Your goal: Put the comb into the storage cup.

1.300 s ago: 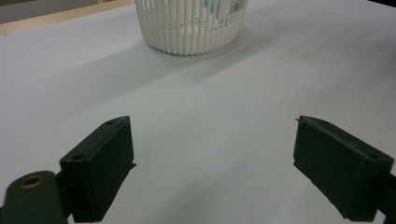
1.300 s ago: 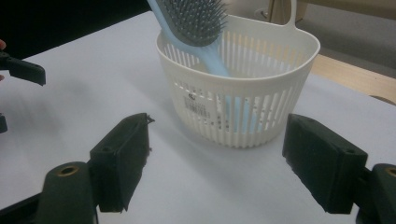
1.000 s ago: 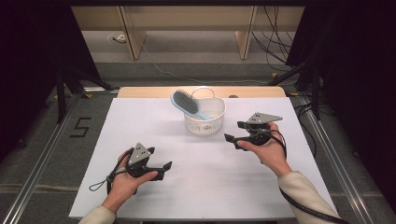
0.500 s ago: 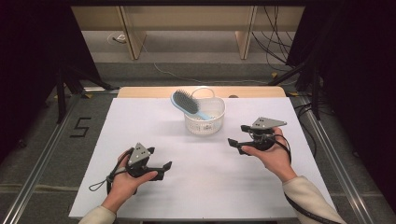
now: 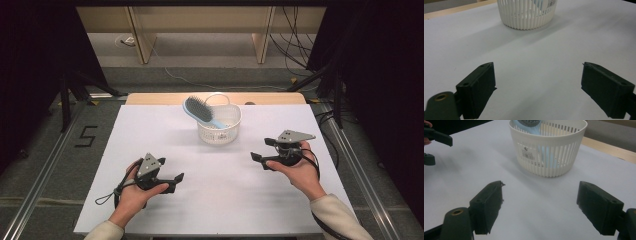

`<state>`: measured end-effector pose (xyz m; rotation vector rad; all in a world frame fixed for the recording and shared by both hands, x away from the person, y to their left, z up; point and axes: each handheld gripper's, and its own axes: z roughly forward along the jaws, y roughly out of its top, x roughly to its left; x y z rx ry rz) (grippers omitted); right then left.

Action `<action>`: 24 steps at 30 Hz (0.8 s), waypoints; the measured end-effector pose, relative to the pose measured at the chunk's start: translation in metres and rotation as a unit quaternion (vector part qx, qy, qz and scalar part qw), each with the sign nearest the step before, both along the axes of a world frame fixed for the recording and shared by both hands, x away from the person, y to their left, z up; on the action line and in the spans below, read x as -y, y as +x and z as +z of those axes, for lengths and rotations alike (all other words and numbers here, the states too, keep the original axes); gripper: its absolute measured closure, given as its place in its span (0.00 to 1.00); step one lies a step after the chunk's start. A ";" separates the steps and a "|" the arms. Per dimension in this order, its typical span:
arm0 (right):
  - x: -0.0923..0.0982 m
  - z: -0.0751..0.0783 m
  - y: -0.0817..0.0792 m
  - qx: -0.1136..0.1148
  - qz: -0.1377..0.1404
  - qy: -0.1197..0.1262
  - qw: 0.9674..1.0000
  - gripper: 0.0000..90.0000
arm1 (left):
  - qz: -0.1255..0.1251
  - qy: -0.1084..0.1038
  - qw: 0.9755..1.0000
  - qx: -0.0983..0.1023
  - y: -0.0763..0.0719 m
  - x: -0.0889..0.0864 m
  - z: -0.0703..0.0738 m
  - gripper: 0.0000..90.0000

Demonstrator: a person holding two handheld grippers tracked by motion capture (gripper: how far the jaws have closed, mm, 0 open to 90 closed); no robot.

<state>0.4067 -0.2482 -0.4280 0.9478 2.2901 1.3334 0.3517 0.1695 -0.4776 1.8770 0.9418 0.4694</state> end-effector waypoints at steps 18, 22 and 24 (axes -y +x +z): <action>0.021 -0.003 -0.011 -0.001 -0.020 -0.001 1.000 0.24 | 0.001 -0.001 1.000 0.001 0.000 0.000 0.000 0.13; 0.025 -0.004 -0.013 0.000 -0.021 0.000 1.000 0.24 | 0.002 0.000 1.000 0.000 0.000 0.000 0.000 0.13; 0.028 -0.005 -0.015 0.000 -0.023 0.001 1.000 0.24 | 0.001 0.000 1.000 0.001 0.000 0.000 0.000 0.13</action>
